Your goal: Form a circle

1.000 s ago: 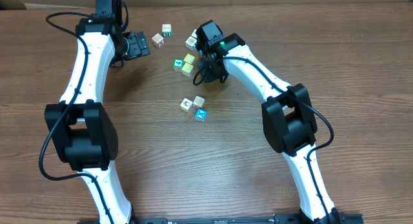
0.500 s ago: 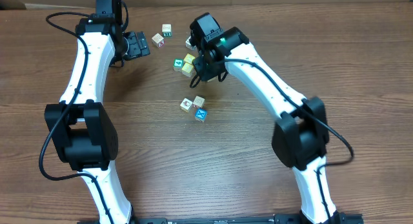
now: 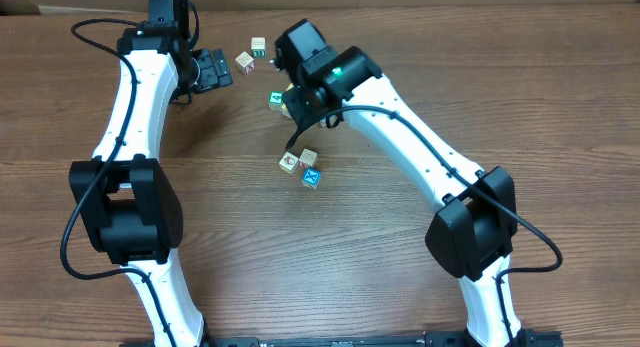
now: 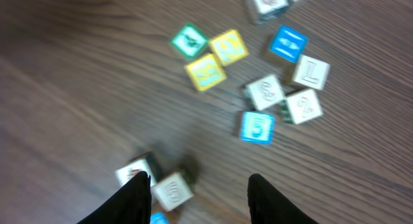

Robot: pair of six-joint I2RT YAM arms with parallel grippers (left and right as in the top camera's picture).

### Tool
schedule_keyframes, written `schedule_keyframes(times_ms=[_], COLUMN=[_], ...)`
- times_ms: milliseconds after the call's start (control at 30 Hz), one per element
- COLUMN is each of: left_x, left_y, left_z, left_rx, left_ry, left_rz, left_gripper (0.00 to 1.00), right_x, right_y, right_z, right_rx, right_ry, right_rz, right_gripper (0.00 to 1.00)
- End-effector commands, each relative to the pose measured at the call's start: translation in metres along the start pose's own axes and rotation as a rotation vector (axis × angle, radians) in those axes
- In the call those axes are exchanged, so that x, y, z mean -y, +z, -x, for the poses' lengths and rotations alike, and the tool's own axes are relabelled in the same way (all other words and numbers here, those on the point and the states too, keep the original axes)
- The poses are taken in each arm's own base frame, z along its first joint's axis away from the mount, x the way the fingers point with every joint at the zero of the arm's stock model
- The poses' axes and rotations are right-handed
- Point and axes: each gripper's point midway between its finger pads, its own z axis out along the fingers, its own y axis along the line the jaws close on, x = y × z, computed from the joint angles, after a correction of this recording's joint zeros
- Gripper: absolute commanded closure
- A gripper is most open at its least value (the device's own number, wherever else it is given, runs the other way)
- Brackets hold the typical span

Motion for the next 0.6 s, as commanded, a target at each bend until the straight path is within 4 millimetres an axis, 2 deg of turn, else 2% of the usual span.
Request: schedule_keyframes(times_ms=[0,67,267,300,433,467,567], left_x=[0.002,0.002,0.002,0.002,0.002,0.002,0.002], left_y=[-0.003,-0.003,-0.003,-0.003,-0.003,-0.003,-0.003], left_z=[0.006,0.006,0.006,0.006,0.006,0.006,0.006], left_rx=[0.014,0.014,0.014,0.014,0.014,0.014,0.014], left_ry=[-0.011,-0.011,-0.011,-0.011,-0.011,-0.011,-0.011], left_rz=[-0.012,-0.012,-0.012,-0.012,-0.012,-0.012,-0.012], left_gripper=[0.00,0.00,0.00,0.00,0.00,0.00,0.00], right_x=[0.029,0.030,0.044,0.047,0.051,0.051,0.047], right_y=[0.006,0.010,0.014,0.014,0.015,0.015,0.018], right_z=[-0.005,-0.005,-0.002,-0.001,0.000,0.001,0.004], right_rx=[-0.006,-0.005,0.015,0.017,0.023,0.027,0.037], right_ry=[0.050,0.068,0.111,0.117,0.126,0.126,0.116], right_rz=[-0.030,0.016,0.063,0.060,0.057,0.057,0.053], right_gripper=[0.44,0.02,0.00,0.02,0.39,0.43,0.44])
